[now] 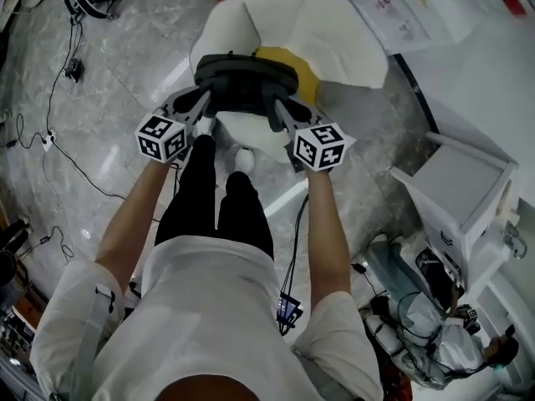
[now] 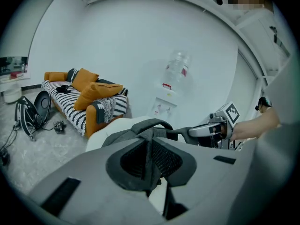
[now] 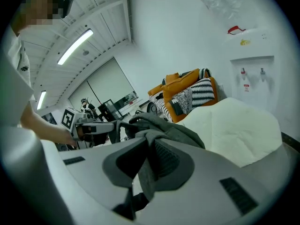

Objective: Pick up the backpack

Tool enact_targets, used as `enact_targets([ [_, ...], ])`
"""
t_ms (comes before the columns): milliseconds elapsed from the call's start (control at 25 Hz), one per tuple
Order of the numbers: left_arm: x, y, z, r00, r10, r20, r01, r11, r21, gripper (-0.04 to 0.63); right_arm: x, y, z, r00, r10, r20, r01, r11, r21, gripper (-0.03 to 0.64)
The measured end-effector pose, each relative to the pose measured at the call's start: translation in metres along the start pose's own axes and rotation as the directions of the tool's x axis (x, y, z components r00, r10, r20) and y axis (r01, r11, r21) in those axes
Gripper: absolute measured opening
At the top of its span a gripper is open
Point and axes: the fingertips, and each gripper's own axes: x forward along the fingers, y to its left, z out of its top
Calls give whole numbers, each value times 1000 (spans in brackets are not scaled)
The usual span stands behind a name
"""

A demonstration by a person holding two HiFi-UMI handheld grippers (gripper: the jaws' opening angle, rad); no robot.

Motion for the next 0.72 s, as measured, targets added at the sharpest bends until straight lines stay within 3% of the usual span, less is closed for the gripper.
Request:
enact_targets([
  [720,-83,-84,51,998,-29,48,28,999,22,37,-102,80,42,997,5,80,-5,1000,5,46],
])
